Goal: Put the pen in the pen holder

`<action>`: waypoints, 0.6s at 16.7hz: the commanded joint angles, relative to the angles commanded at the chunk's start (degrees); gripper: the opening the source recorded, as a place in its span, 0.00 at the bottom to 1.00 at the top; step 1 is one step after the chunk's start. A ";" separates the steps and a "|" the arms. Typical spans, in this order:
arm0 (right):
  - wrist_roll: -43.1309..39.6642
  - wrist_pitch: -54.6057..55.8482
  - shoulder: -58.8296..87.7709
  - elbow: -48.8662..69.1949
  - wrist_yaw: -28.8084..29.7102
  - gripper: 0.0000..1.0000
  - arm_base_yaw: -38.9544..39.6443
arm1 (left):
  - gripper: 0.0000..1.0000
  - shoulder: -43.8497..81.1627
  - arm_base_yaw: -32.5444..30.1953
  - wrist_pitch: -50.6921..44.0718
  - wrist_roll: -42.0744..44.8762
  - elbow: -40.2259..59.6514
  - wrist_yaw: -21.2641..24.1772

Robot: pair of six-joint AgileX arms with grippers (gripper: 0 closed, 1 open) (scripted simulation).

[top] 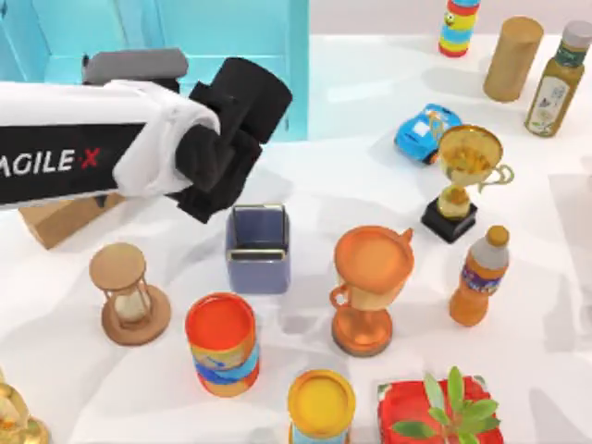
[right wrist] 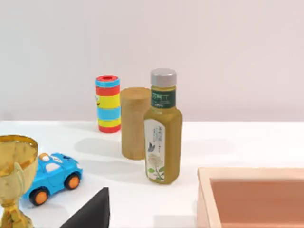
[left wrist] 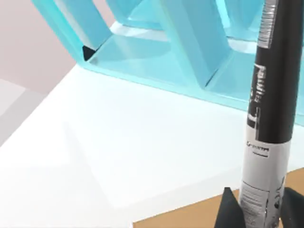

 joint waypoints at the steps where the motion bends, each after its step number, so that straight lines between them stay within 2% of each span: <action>1: 0.00 0.00 0.00 0.00 0.00 1.00 0.00 | 0.00 0.81 -4.48 1.90 -1.89 0.31 -5.24; 4: 0.00 0.00 0.00 0.00 0.00 1.00 0.00 | 0.00 2.48 -16.00 7.41 -7.18 1.75 -18.48; 6: 0.00 0.00 0.00 0.00 0.00 1.00 0.00 | 0.00 3.04 -21.62 10.52 -10.04 2.88 -24.56; 8: 0.00 0.00 0.00 0.00 0.00 1.00 0.00 | 0.00 3.25 -25.00 12.60 -11.88 3.77 -28.08; 10: 0.00 0.00 0.00 0.00 0.00 1.00 0.00 | 0.00 3.29 -26.10 13.32 -12.51 4.11 -29.22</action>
